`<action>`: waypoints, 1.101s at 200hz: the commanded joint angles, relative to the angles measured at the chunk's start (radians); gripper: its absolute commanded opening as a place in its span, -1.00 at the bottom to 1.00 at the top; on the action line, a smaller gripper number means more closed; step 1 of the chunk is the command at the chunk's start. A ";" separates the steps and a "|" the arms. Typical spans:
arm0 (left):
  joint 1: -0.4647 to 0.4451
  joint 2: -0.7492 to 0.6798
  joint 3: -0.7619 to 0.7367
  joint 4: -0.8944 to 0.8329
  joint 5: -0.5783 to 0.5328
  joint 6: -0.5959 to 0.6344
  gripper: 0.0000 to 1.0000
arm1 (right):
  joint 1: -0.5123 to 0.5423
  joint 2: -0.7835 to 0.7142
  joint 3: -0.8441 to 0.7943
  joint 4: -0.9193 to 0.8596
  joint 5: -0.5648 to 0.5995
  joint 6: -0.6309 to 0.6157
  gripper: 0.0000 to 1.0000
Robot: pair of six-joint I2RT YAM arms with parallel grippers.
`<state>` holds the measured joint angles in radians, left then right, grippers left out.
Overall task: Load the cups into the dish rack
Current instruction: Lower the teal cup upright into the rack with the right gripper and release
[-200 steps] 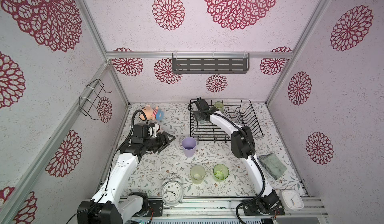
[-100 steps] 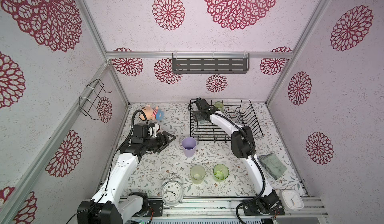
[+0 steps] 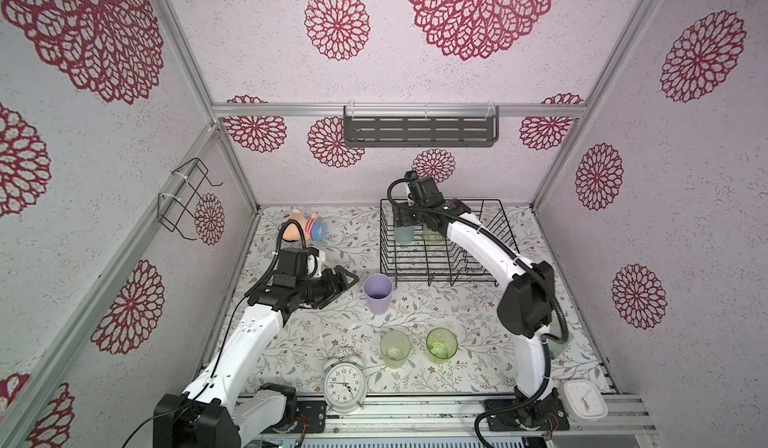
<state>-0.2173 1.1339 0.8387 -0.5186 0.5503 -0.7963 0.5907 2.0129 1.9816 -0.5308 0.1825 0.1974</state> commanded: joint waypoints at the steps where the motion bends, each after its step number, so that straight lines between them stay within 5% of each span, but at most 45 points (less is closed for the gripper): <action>1: -0.021 0.017 0.031 -0.013 -0.067 0.020 0.62 | -0.026 -0.114 -0.122 -0.030 0.032 0.011 0.69; 47: -0.085 0.090 0.059 -0.009 -0.117 0.030 0.63 | -0.153 -0.346 -0.449 -0.011 0.075 0.059 0.58; 86: -0.124 0.170 0.116 -0.014 -0.133 0.039 0.62 | -0.289 -0.357 -0.591 0.028 -0.017 0.085 0.37; 165: -0.138 0.185 0.132 -0.081 -0.190 0.074 0.66 | -0.323 -0.182 -0.525 0.014 -0.106 0.026 0.58; 220: -0.140 0.237 0.180 -0.069 -0.218 0.068 0.68 | -0.322 -0.105 -0.486 0.034 -0.097 -0.005 0.51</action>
<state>-0.3492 1.3437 0.9756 -0.5972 0.3592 -0.7399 0.2672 1.9041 1.4559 -0.5060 0.0799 0.2211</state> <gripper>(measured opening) 0.836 0.762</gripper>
